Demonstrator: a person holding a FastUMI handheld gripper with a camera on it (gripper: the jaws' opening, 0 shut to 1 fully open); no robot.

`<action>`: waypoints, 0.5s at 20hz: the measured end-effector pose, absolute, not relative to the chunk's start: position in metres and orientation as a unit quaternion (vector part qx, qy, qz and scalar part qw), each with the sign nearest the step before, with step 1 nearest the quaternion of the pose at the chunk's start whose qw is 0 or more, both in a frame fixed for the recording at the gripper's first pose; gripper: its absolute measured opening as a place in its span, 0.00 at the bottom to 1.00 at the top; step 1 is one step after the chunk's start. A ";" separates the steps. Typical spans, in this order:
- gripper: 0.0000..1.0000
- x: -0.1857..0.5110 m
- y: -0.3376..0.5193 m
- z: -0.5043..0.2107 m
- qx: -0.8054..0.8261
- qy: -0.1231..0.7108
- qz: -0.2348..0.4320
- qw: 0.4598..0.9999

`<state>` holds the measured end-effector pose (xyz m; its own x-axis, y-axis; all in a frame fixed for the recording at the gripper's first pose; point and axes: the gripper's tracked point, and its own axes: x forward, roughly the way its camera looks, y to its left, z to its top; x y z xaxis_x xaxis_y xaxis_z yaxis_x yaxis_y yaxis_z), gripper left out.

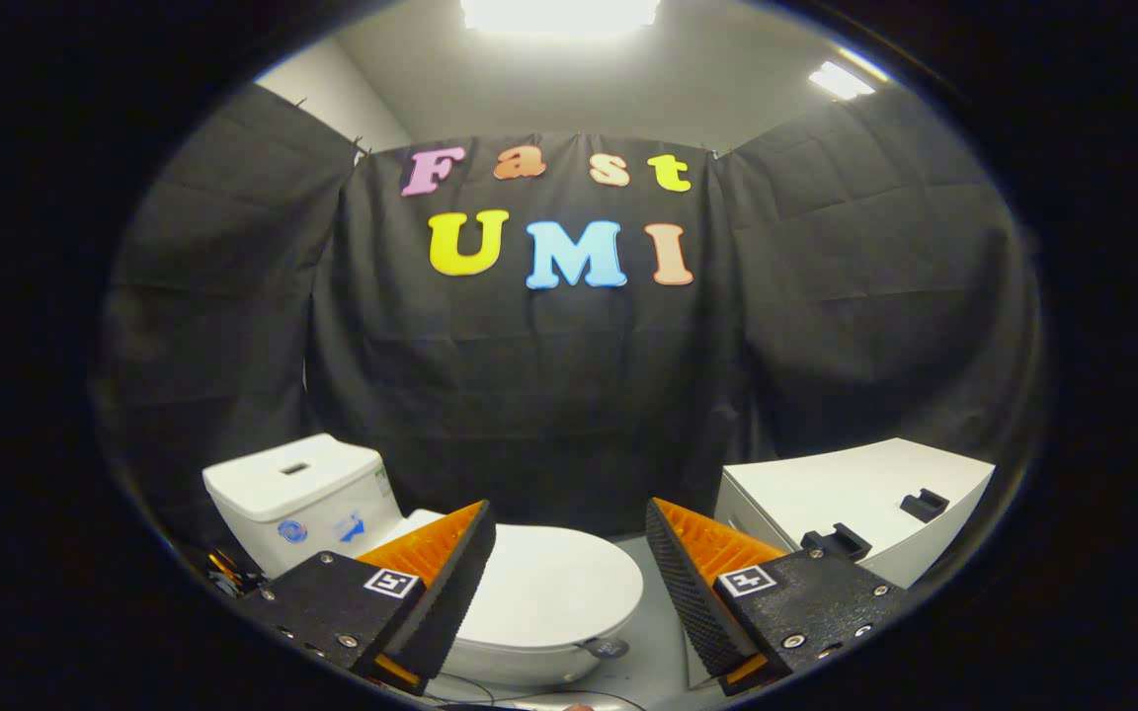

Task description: Open the toilet lid.

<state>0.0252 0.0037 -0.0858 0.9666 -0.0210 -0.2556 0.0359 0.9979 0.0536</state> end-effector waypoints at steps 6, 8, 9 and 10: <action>0.94 0.024 0.026 -0.100 0.082 0.148 0.026 0.985; 0.94 0.026 0.023 -0.114 0.106 0.160 0.021 0.981; 0.94 0.028 0.022 -0.120 0.123 0.165 0.022 0.978; 0.94 0.028 0.020 -0.127 0.140 0.171 0.021 0.975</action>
<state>0.0281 0.0196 -0.1273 0.9407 0.0881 -0.3276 0.0073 0.9602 0.2793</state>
